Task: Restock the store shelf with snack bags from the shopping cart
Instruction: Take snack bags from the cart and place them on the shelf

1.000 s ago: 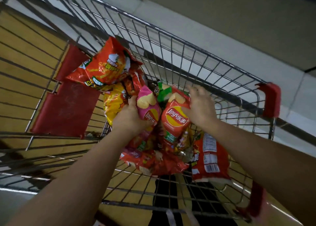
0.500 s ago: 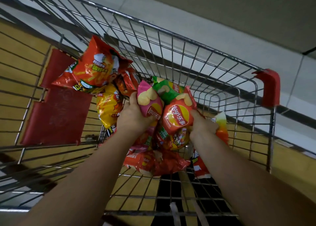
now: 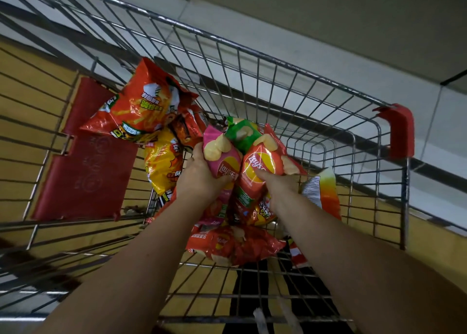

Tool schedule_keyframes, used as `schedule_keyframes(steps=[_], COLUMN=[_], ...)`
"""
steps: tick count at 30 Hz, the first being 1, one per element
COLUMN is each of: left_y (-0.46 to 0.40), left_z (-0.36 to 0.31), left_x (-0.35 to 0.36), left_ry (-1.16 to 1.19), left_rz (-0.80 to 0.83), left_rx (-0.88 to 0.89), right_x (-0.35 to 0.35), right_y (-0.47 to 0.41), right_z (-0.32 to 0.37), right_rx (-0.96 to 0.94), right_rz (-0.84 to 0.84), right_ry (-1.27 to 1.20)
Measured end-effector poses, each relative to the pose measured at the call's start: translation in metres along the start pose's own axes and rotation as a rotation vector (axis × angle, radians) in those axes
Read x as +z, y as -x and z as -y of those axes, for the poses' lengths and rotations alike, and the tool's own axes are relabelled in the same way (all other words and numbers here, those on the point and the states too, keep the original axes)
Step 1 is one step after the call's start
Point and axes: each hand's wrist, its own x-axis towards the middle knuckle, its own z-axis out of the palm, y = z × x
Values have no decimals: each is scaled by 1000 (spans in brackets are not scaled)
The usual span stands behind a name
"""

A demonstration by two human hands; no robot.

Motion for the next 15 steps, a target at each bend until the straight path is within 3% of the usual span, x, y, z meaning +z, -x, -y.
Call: schedule_keyframes(steps=[4,15], left_y=[8,58], left_z=[0,-20], left_x=[-13,-93], left_ry=[49,290], left_rz=[-42,-249], left_rx=[40,158], right_x=[-5,-16], right_y=[15,108], right_z=[3,52], right_rx=[-177,-590], right_rz=[-43,152], right_ry=[55,158])
